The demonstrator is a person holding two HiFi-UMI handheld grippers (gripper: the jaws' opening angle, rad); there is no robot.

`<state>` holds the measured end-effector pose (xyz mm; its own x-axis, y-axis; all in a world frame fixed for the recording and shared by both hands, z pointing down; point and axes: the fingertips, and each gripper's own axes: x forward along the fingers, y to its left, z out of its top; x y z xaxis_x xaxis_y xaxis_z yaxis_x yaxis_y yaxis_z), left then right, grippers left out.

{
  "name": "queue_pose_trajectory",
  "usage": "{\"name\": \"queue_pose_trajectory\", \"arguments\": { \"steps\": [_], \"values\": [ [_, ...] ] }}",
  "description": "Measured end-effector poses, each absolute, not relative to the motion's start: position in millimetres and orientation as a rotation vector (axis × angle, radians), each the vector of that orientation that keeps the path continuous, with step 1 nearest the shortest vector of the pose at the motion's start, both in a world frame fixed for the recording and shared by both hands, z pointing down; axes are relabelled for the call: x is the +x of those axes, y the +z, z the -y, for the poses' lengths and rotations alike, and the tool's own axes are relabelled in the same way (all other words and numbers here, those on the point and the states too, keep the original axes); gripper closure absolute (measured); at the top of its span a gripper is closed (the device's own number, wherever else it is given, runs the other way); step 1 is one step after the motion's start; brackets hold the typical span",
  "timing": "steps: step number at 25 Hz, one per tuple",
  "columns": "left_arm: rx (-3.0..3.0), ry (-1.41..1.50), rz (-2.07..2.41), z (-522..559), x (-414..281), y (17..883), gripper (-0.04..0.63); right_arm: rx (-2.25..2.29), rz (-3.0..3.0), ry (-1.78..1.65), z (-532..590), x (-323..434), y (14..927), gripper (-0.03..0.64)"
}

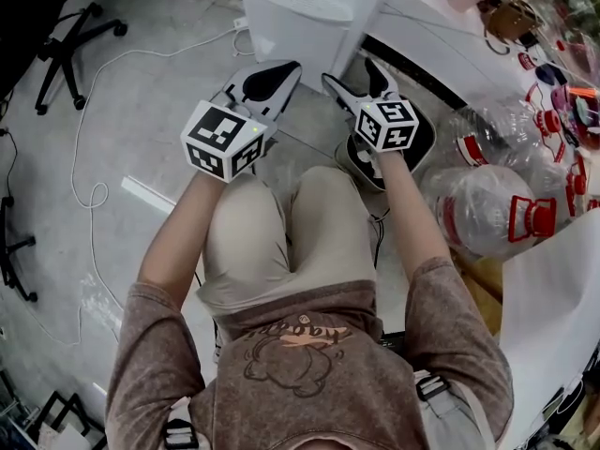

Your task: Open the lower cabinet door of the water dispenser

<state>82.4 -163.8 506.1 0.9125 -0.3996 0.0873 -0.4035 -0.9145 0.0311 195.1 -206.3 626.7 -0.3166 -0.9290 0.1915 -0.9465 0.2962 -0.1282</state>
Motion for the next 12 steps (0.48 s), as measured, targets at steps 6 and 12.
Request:
{"name": "queue_pose_trajectory", "arguments": {
  "steps": [6,12],
  "values": [
    [3.024,0.150,0.633,166.6,84.3,511.2,0.583,1.793,2.399,0.333,242.8,214.0,648.4,0.187],
    [3.035,0.187,0.628,171.3,81.8,516.1,0.583,1.847,2.351,0.393,270.3,229.7,667.7,0.195]
  ]
}}
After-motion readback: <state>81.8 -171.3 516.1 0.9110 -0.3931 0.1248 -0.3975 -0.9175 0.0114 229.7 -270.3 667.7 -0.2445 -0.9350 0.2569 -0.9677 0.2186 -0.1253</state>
